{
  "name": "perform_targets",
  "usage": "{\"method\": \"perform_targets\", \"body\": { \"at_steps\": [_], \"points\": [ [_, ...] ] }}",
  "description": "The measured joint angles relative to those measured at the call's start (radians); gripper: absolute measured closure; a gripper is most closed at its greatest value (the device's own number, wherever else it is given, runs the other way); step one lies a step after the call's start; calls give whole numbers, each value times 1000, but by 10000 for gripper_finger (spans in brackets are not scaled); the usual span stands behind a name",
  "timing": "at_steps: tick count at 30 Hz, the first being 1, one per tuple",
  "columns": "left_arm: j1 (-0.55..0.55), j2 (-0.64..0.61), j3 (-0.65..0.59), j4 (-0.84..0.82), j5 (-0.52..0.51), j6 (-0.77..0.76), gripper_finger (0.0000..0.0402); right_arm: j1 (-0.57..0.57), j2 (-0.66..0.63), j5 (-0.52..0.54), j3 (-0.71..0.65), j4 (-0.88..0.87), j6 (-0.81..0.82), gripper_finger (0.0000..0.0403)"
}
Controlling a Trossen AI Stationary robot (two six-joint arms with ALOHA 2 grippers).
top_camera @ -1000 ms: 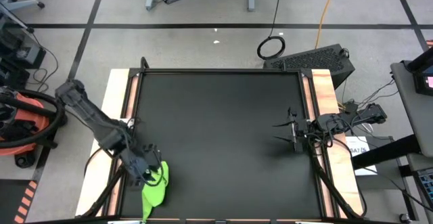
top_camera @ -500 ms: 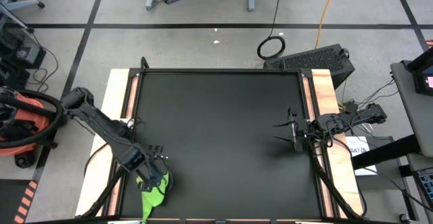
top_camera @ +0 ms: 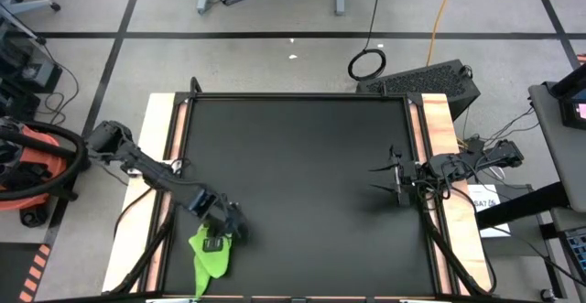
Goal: Roll towel
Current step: Roll the green microfiber towel
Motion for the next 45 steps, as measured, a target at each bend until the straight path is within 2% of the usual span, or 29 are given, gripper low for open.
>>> {"method": "perform_targets", "body": {
  "at_steps": [2,8,11,14,18,20,23,25,29,36,42,45],
  "points": [
    [26,0,1,1,20,-9,389,0,0,0,0,-1,0,211],
    [78,-8,61,6,59,19,397,0,0,0,0,0,0,211],
    [133,-27,142,39,63,83,398,0,0,0,0,-1,0,211],
    [202,-68,275,130,61,137,399,0,0,0,0,0,0,211],
    [248,-157,420,216,-96,245,400,0,0,0,0,0,0,211],
    [269,-197,426,197,-127,262,400,0,0,0,0,1,0,211],
    [294,-215,424,88,-119,229,400,0,0,0,0,1,-5,211],
    [297,-197,423,18,-100,205,400,0,0,3,0,1,-41,211],
    [293,-121,422,-2,-39,164,401,0,0,0,0,1,-61,211],
    [293,-12,422,62,78,123,401,0,0,0,0,37,146,211],
    [308,-7,422,290,85,77,401,0,0,0,0,197,283,211],
    [324,-7,423,404,80,52,401,-1,1,3,0,256,476,211]
  ]
}}
